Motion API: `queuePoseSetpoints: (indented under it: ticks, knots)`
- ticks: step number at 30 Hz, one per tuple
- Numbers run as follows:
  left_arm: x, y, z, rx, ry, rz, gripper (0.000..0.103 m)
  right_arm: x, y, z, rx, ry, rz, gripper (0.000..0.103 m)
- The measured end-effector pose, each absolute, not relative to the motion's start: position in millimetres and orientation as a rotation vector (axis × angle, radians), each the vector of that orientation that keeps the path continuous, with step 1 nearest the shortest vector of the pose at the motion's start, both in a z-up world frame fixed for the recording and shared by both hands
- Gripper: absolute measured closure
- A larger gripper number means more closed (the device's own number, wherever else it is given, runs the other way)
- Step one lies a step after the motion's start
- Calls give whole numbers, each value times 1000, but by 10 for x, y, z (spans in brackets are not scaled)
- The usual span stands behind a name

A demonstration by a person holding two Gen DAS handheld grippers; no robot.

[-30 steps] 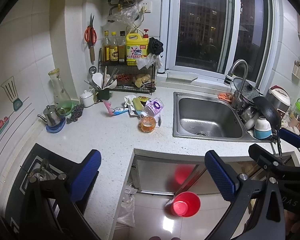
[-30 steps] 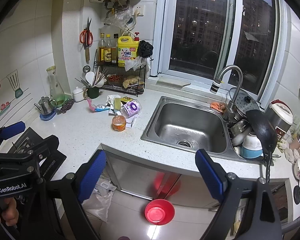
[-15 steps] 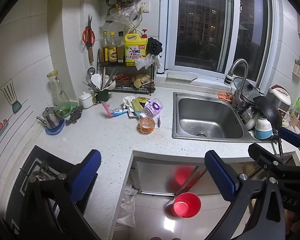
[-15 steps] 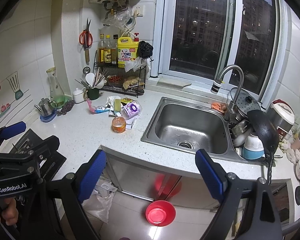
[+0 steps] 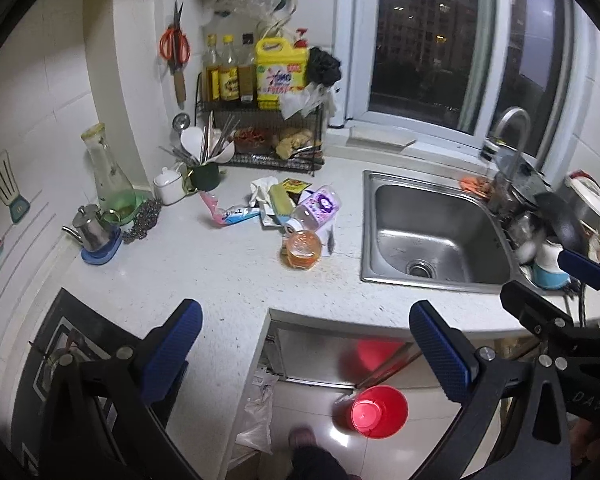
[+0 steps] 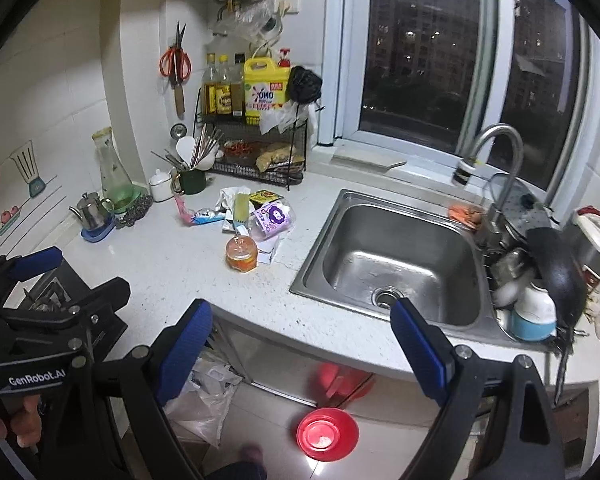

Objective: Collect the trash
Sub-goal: 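Reach both tools toward the orange cup and purple-labelled bottle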

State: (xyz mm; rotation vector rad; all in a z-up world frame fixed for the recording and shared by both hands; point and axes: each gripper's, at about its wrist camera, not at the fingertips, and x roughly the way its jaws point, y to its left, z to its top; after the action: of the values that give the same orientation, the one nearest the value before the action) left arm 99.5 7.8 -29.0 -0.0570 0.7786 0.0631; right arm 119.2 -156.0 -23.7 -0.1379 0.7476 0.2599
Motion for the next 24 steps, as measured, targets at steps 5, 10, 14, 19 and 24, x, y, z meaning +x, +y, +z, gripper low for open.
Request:
queuePoseSetpoints:
  ticks: [5, 10, 14, 19, 24]
  knots:
    - [1655, 400, -527, -67, 823, 90, 0, 1795, -1337, -444, -149, 791, 282, 13]
    - [2338, 806, -833, -101, 913, 90, 0, 2444, -979, -752, -177, 876, 303, 13]
    - [2794, 1088, -1169, -109, 981, 107, 0, 2903, -722, -1072, -182, 960, 331, 13]
    - [3136, 1394, -1625, -137, 1068, 122, 0, 3254, -436, -1487, -210, 1072, 380, 13]
    - [3329, 1613, -2118, -148, 1176, 139, 0, 3467, -216, -1911, -242, 1189, 414, 13]
